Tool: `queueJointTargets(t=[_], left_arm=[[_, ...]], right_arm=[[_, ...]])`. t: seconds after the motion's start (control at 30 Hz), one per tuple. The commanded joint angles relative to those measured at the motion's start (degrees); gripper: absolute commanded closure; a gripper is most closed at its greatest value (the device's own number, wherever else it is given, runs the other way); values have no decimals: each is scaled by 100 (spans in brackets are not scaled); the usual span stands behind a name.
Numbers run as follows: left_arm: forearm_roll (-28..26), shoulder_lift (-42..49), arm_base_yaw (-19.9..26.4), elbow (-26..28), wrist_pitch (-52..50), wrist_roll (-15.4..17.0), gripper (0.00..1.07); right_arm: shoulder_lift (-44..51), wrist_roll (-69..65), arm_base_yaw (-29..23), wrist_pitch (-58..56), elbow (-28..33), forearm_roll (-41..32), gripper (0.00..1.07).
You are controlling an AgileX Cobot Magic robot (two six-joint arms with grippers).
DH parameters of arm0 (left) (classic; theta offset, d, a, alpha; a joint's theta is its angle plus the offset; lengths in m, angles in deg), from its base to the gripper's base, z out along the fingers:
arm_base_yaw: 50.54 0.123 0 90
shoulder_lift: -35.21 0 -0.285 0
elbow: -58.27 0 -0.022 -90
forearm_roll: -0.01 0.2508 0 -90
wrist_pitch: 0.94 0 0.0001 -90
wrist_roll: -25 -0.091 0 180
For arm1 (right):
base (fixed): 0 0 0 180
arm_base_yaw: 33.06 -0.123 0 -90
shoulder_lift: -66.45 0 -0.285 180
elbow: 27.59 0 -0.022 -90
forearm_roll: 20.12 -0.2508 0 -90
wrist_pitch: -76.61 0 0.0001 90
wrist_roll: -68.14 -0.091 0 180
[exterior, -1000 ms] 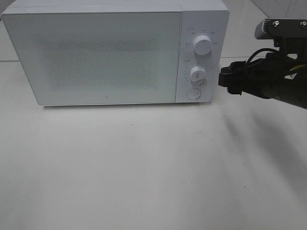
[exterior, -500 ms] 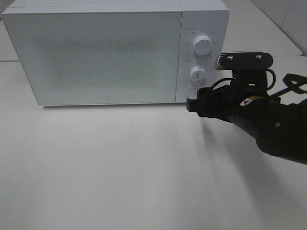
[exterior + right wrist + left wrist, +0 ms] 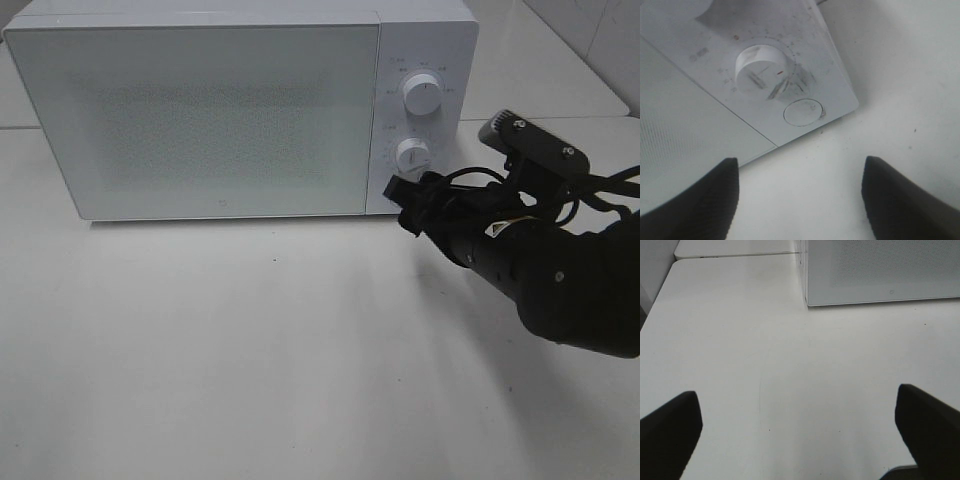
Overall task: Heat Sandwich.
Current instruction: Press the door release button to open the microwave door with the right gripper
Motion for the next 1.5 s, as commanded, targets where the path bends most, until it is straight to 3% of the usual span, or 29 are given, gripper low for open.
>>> queueJointTargets(t=[0.03,0.17,0.33,0.5,0.53,0.63,0.67,0.7,1.5], left_arm=[[-6,120,17,-23,-63,23,9],[-6,120,17,-23,-63,23,9],[-6,120,17,-23,-63,23,9],[-6,120,17,-23,-63,23,9],[-6,120,17,-23,-63,23,9],[-6,120,17,-23,-63,23,9],[-6,120,17,-23,-63,23,9],[-6,120,17,-23,-63,23,9],[-6,120,17,-23,-63,23,9]], right_arm=[[23,-1215,-11,17,-29,17,40],[23,-3547,-11,29,-29,34,48],[23,-4452,-11,34,-29,34,56],[23,-5369,-11,34,-29,34,72],[23,-5518,-11,34,-29,34,82],[-52,-5707,-11,34,-29,11,98],[-52,-5707,-11,34,-29,11,98],[-103,-5787,-11,34,-34,11,107],[-1507,-6251,327,23,-1478,321,107]])
